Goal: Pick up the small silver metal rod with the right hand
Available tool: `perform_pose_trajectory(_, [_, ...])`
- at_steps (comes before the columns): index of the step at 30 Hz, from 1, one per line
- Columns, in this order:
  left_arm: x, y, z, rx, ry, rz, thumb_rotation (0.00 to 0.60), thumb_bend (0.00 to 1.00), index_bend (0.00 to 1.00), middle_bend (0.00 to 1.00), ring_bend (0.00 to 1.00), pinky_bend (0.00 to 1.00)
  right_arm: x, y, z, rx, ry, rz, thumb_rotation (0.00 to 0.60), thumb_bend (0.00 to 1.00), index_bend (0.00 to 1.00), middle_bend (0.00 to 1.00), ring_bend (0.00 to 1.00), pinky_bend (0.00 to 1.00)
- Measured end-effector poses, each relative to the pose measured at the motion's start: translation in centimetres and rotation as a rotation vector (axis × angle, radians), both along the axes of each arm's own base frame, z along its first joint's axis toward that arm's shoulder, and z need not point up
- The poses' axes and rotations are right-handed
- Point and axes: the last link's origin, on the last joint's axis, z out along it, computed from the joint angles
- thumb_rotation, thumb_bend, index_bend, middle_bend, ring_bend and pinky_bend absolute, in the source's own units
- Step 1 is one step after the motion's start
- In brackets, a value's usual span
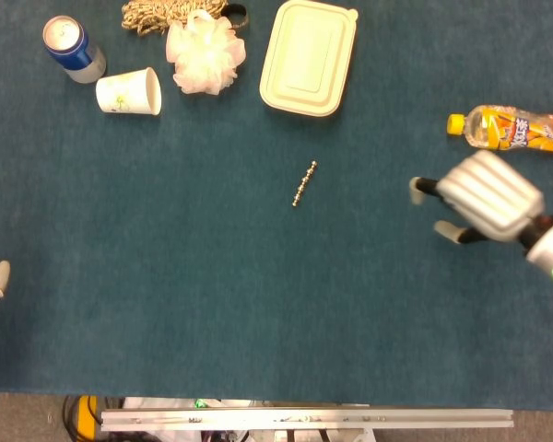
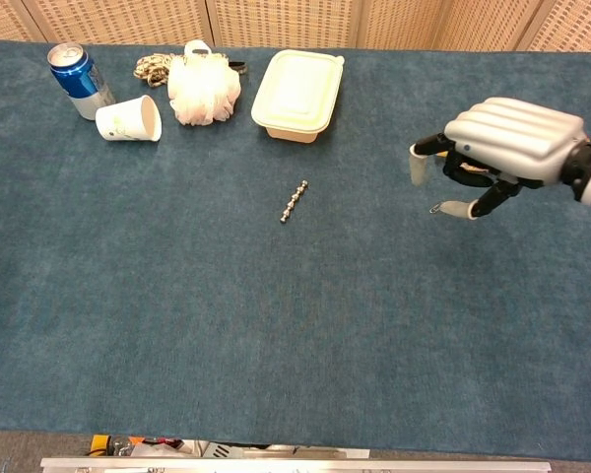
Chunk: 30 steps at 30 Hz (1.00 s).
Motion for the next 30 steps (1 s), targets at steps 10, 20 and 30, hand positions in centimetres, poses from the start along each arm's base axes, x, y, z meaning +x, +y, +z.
perform_pose_trajectory(10, [-0.4,0.0,0.1,0.001,-0.011,0.011,0.6,0.32,0.06,0.11,0.09,0.06,3.8,-2.3,-5.5,0.058,0.046,0.1,0.6,0.25,0.44,0.94,1.0,1.0])
perform_pose_trajectory(20, [-0.8,-0.1,0.3,0.005,-0.02,0.019,0.6,0.32,0.06,0.11,0.09,0.06,6.3,-4.3,-9.8,0.081,0.11,0.169,0.6,0.25,0.44,0.94,1.0,1.0])
perform_pose_trajectory(30, [-1.3,0.1,0.4,0.016,-0.036,0.04,0.6,0.32,0.06,0.11,0.09,0.06,8.1,-5.8,-13.6,0.086,0.157,0.208,0.6,0.26,0.45,0.94,1.0,1.0])
